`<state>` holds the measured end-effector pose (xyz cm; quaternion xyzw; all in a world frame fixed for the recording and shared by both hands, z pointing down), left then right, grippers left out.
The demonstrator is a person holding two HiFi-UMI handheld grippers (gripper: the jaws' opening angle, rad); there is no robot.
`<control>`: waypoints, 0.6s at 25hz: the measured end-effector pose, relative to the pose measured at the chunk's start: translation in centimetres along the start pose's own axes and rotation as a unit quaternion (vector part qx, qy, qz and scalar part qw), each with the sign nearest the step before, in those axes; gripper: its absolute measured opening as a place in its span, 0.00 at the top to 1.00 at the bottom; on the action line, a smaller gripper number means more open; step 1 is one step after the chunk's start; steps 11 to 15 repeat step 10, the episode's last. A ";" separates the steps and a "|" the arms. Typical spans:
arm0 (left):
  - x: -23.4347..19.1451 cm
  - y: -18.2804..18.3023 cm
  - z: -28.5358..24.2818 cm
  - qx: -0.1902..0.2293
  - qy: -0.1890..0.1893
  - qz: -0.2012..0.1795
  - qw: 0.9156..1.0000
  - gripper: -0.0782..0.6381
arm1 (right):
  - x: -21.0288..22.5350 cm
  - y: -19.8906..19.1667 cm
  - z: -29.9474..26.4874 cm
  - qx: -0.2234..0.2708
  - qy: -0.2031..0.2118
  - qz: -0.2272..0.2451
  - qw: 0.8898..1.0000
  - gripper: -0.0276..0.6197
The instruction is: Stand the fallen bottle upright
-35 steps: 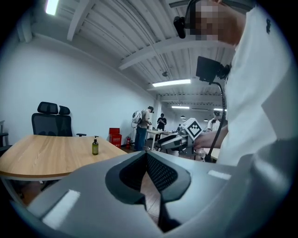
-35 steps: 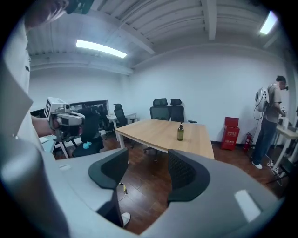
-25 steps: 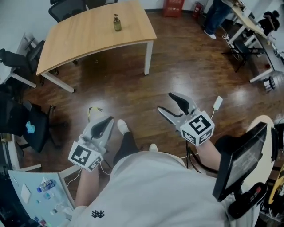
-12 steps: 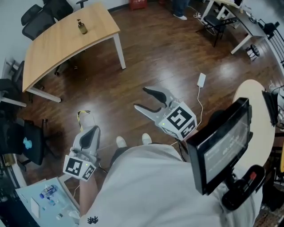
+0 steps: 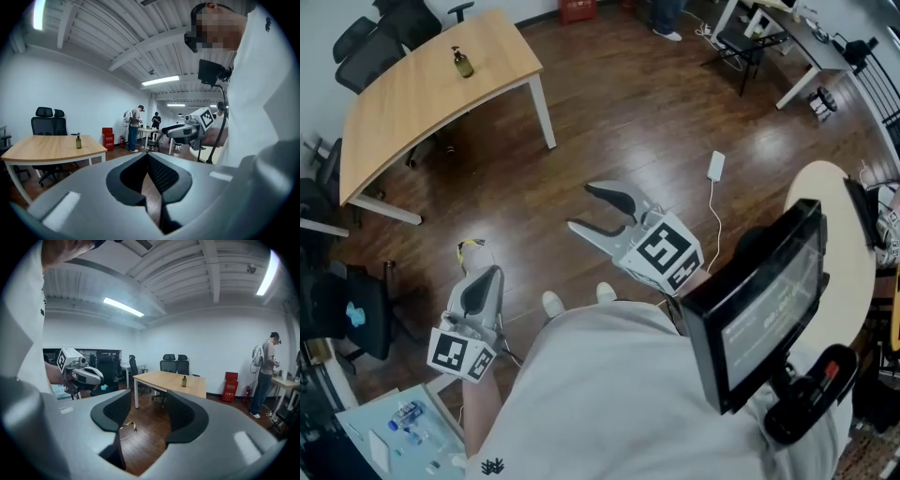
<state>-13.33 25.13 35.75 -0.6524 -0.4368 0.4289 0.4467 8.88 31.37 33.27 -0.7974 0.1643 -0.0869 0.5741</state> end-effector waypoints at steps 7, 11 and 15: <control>-0.1 0.2 -1.5 0.001 0.008 0.000 1.000 0.89 | 1.7 -0.4 0.0 0.001 0.002 0.002 1.000 0.59; -0.1 0.3 -2.5 0.003 0.013 0.000 1.000 0.89 | 2.8 -0.7 0.0 0.000 0.003 0.005 1.000 0.59; -0.1 0.3 -2.5 0.003 0.013 0.000 1.000 0.89 | 2.8 -0.7 0.0 0.000 0.003 0.005 1.000 0.59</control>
Point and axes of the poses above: the fingertips, and each gripper's own axes: z backward along the fingers, x to its right, y out of its top, the point moved 5 cm from there along z, backward along the fingers, and after that the axes turned 3 degrees about z, right-handed, at the moved point
